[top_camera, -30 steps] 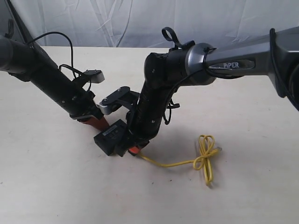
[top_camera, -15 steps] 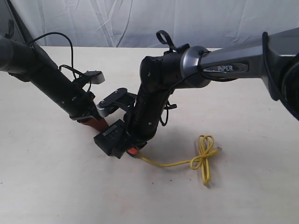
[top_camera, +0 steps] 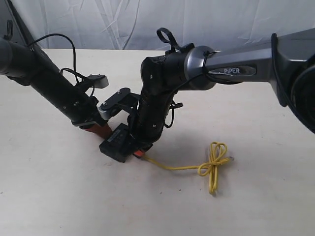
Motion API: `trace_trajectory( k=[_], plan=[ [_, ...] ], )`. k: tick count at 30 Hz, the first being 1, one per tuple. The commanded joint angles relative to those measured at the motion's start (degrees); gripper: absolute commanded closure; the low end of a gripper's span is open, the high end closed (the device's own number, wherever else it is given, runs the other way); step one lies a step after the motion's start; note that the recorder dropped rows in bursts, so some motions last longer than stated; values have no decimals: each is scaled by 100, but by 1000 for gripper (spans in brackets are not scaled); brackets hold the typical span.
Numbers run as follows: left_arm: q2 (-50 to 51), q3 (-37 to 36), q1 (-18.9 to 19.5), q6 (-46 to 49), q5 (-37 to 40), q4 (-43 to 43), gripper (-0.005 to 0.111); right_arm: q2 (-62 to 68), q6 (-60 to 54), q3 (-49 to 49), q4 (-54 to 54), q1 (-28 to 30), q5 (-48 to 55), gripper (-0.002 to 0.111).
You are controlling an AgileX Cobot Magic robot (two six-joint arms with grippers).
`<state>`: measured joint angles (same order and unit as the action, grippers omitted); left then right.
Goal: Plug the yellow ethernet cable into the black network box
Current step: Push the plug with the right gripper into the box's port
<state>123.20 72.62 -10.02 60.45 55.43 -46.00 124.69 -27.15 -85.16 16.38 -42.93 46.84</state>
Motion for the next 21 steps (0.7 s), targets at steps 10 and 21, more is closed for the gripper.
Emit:
trace_trajectory(
  k=[10, 21],
  plan=[
    [49, -2, -37, 380, 313, -282, 107, 14, -1099, -87, 19, -19, -395, 109],
    [49, -2, -37, 746, 456, -664, 107, 23, -1203, -87, 19, -19, -698, 109]
  ],
)
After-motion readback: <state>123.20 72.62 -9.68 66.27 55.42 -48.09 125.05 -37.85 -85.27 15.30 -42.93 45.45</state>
